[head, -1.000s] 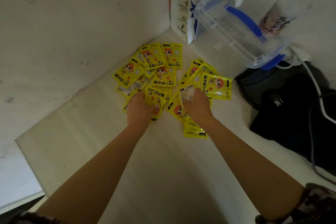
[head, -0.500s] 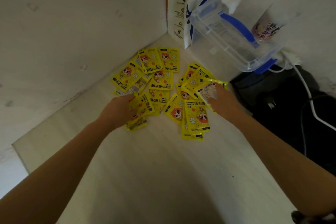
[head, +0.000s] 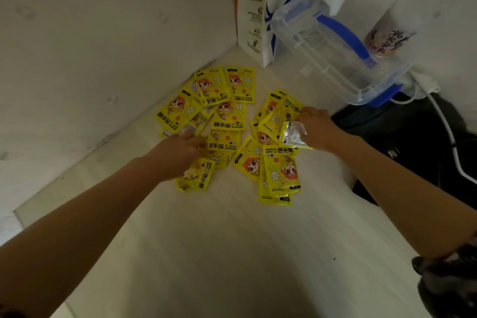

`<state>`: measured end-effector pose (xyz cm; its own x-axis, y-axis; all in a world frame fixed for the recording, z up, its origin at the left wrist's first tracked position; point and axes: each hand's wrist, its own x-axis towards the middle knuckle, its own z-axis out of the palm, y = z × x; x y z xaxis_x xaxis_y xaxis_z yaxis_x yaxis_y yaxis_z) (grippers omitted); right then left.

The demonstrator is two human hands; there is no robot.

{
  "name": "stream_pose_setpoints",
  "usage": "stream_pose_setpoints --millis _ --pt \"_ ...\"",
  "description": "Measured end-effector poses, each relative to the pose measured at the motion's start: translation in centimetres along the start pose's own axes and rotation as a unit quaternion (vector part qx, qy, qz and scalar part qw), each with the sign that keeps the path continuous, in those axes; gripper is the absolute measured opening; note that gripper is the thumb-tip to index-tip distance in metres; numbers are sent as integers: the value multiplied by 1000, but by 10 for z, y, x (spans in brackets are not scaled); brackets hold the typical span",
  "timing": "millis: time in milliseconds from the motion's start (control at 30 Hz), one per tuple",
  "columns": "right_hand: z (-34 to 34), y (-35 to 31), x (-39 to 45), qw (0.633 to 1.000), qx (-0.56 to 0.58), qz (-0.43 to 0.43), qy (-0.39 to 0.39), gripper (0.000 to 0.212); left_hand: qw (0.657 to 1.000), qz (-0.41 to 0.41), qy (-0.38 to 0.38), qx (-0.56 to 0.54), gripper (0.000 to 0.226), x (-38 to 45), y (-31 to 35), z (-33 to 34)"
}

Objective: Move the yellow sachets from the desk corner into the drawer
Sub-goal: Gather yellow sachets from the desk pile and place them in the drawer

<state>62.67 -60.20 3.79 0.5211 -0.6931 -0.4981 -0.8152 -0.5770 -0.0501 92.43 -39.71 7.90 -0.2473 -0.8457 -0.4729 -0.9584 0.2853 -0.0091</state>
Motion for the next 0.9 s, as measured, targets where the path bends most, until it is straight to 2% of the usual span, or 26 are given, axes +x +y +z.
stream_pose_setpoints --millis 200,400,500,633,800,900 --pt "-14 -16 -22 1000 3 11 19 35 999 48 17 17 63 -4 -1 -4" --pt "-21 -24 -37 1000 12 21 0 32 998 -18 0 53 58 -7 -7 16" --pt "-24 -24 -44 999 34 22 17 30 997 -46 -24 55 58 -12 -3 10" --pt "-24 -22 -54 995 90 6 39 32 997 -77 -12 -1 58 -22 2 3" --pt "-22 -22 -69 984 161 -6 82 32 987 -139 -83 -15 58 -26 7 -4" --pt "-24 -28 -87 964 232 28 127 29 973 -173 -91 -120 69 -32 3 -6"
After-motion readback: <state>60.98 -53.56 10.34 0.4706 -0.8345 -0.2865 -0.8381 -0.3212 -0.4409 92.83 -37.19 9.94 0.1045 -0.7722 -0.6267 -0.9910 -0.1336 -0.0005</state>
